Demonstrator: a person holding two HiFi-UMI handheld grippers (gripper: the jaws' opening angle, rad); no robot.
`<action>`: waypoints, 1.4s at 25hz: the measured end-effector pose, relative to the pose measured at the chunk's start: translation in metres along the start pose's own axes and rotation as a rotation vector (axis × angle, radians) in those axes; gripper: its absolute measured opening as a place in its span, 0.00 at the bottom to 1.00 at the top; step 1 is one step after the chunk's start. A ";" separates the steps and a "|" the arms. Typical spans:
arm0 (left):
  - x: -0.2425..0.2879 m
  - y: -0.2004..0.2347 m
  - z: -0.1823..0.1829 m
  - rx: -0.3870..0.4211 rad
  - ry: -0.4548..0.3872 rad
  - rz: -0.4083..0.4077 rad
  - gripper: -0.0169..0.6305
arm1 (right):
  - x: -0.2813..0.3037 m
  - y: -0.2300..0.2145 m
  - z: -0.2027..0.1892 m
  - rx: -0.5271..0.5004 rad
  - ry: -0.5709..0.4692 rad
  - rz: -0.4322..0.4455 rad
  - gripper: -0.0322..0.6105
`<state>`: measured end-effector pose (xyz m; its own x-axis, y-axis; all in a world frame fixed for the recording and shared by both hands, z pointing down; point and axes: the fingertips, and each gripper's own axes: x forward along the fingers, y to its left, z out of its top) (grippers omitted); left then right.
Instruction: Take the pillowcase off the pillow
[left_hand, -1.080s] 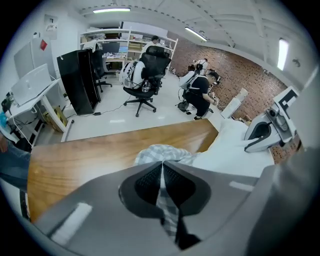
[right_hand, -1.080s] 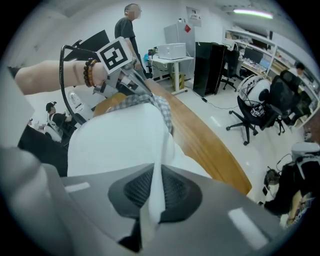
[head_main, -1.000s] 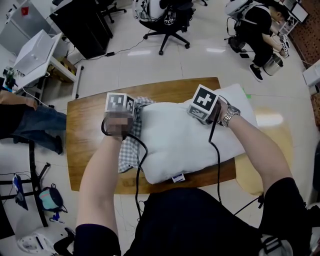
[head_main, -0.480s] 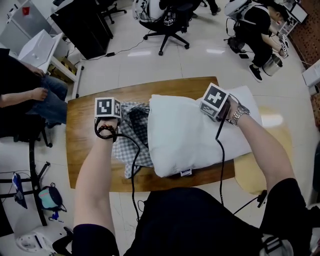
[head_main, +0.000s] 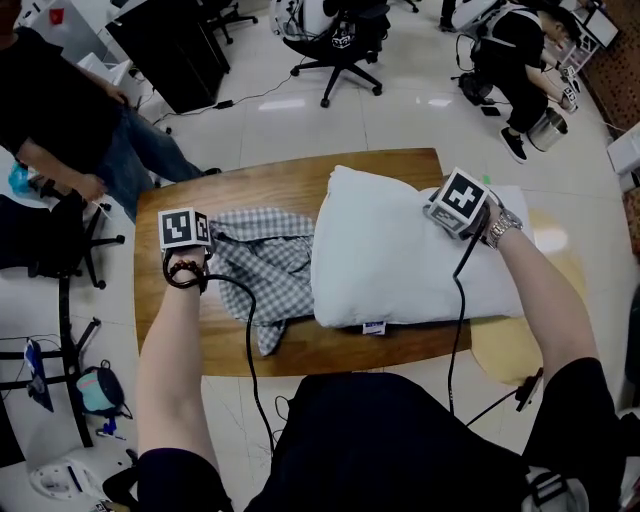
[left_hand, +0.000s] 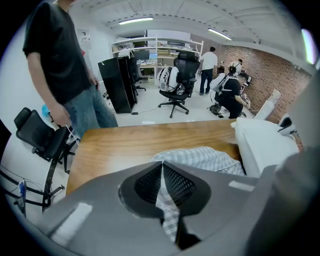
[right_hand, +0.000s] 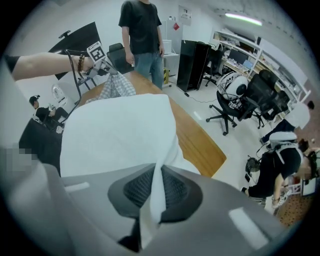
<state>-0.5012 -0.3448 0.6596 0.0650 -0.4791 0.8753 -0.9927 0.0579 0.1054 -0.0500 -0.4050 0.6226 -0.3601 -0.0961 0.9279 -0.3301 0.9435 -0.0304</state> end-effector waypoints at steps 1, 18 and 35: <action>-0.001 0.004 -0.003 -0.006 -0.003 0.006 0.04 | -0.001 -0.002 0.001 -0.012 -0.009 -0.022 0.09; -0.023 -0.059 -0.042 0.097 -0.149 -0.026 0.31 | -0.038 0.054 0.029 -0.139 -0.202 -0.171 0.33; -0.026 -0.178 -0.145 0.229 -0.166 -0.164 0.49 | -0.016 0.181 0.005 -0.329 -0.250 -0.113 0.43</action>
<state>-0.3117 -0.2156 0.6861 0.2269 -0.6032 0.7647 -0.9687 -0.2208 0.1133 -0.1083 -0.2339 0.6001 -0.5515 -0.2406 0.7987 -0.0980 0.9696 0.2244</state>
